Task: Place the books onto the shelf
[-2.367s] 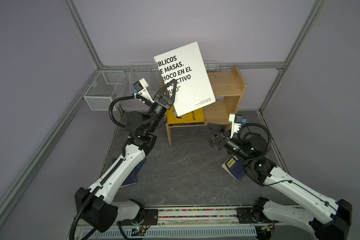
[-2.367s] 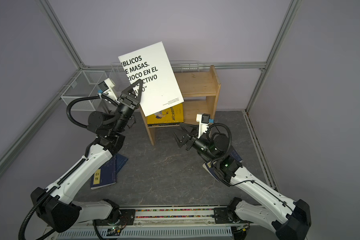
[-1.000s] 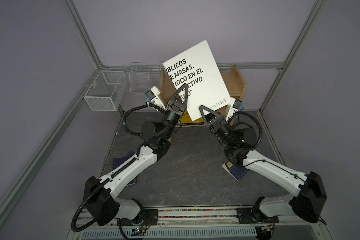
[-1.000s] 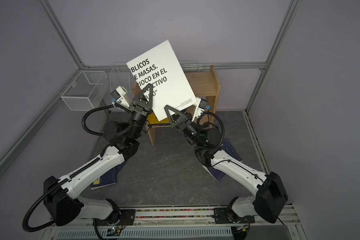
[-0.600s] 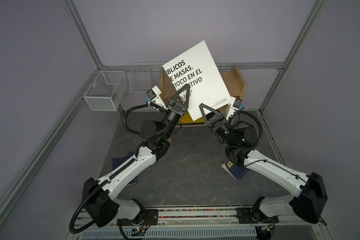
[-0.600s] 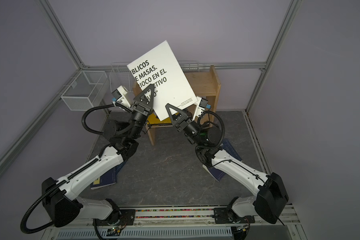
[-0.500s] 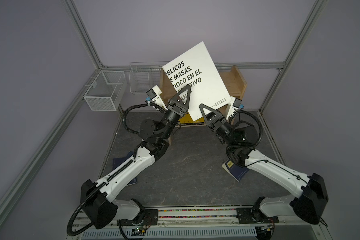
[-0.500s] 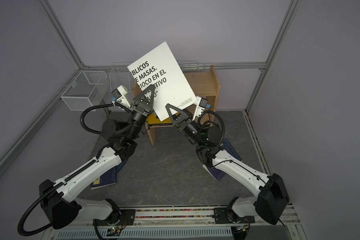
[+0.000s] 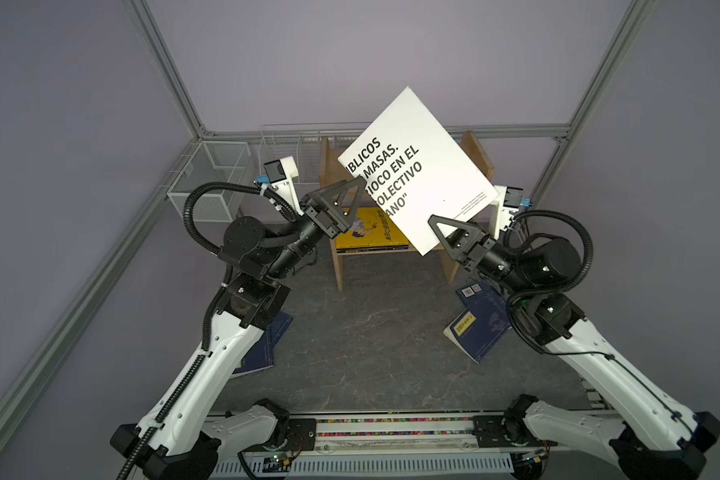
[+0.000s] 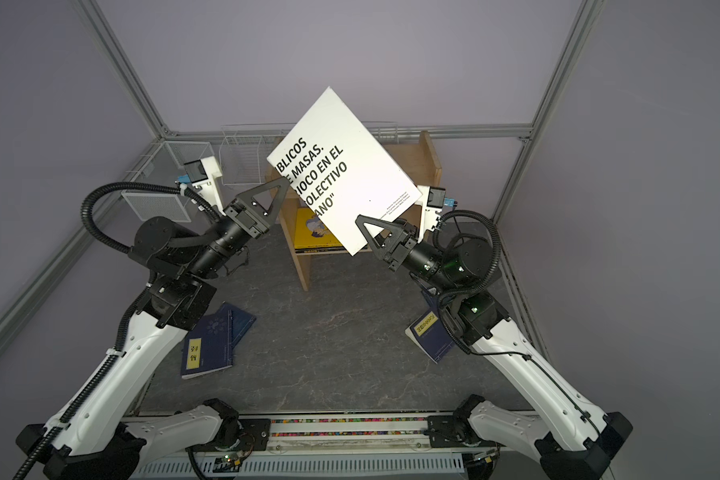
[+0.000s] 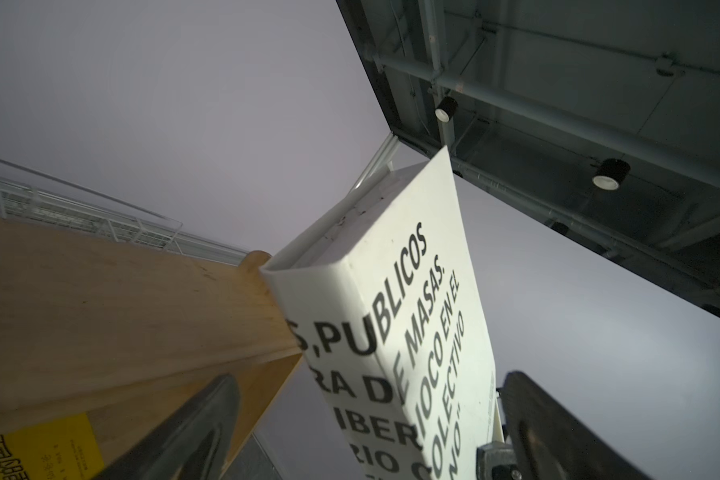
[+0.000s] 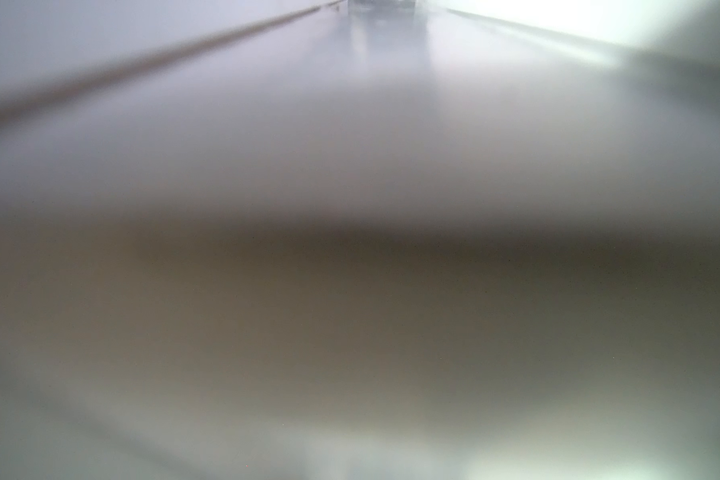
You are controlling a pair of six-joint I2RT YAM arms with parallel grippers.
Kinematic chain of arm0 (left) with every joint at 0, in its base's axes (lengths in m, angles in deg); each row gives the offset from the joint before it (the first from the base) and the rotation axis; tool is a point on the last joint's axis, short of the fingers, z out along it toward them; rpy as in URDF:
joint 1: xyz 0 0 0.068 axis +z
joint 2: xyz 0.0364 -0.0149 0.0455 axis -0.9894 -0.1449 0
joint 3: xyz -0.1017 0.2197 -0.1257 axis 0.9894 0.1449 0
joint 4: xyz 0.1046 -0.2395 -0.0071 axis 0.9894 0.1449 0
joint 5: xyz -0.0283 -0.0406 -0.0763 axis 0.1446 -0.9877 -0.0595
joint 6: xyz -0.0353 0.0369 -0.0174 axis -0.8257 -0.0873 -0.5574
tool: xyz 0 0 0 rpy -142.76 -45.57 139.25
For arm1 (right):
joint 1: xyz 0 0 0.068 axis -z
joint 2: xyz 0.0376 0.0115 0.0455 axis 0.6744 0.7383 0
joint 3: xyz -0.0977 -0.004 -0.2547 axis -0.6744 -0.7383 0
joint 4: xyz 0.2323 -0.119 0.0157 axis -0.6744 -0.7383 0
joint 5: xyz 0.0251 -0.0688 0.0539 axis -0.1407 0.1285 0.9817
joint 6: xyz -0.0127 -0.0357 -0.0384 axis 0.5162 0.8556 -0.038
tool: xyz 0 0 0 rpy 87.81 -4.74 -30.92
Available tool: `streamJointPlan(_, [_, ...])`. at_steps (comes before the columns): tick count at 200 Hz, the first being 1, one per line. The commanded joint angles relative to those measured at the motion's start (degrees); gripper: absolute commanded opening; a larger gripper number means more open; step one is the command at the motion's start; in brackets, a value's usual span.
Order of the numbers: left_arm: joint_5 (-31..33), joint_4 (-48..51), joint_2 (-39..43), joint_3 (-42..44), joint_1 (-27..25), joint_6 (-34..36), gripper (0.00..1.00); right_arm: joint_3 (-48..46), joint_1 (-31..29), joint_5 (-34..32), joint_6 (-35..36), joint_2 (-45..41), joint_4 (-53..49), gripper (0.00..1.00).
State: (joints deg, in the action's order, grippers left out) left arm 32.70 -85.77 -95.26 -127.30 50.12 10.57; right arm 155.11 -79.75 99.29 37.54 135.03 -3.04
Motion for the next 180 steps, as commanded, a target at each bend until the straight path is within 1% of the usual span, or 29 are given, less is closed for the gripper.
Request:
streamJointPlan(1, [-11.87, 2.8, -2.05, -1.14, 0.25, -1.06, 0.99, 1.8, 0.45, 1.7, 2.7, -1.5, -7.19, 0.37])
streamJointPlan(8, [-13.08, 0.07, -2.26, 0.06, 0.26, -2.85, 0.99, 1.74, 0.49, 1.58, 2.66, -1.79, -7.31, 0.37])
streamJointPlan(22, [-13.46, -4.09, -2.6, 1.7, 0.26, -4.83, 0.99, 1.26, 0.44, 1.44, 2.08, -2.28, -7.07, 0.37])
streamJointPlan(44, [-13.81, -5.57, -4.07, 2.29, 0.26, -5.9, 0.99, 0.15, 0.43, 1.57, 0.9, -2.53, -5.25, 0.37])
streamJointPlan(67, [-15.61, -11.29, -5.78, 3.18, 0.22, -9.61, 0.96, 0.85, 0.51, 2.85, 0.19, -1.38, -5.25, 0.37])
streamJointPlan(83, [-16.28, -16.58, -6.51, 4.55, 0.26, -12.78, 0.89, 1.45, 0.47, 3.8, -0.4, -0.28, -5.26, 0.37])
streamJointPlan(102, [-15.98, -21.46, -6.57, 6.96, 0.19, -15.6, 0.79, 1.55, 0.53, 3.32, -0.69, 0.44, -5.36, 0.37])
streamJointPlan(133, [-11.59, -24.02, -4.33, 11.95, 0.17, -16.75, 0.65, 1.38, 0.88, 0.8, -0.48, 0.81, -6.85, 0.39])
streamJointPlan(149, [-7.18, -24.38, -2.28, 15.43, 0.17, -16.86, 0.57, 1.12, 0.98, -1.65, -0.05, 0.97, -8.44, 0.42])
streamJointPlan(158, [-4.39, -24.55, -0.93, 17.45, 0.17, -16.89, 0.5, 0.89, 0.94, -3.21, -0.04, 1.07, -9.33, 0.46])
streamJointPlan(166, [-1.67, -24.61, 0.32, 19.41, 0.1, -16.95, 0.46, 0.55, 1.02, -4.54, -0.04, 1.25, -9.91, 0.5])
streamJointPlan(180, [3.31, -24.77, 2.69, 23.08, -0.22, -16.95, 0.43, -0.49, 0.96, -7.01, -0.04, 1.44, -10.28, 0.65])
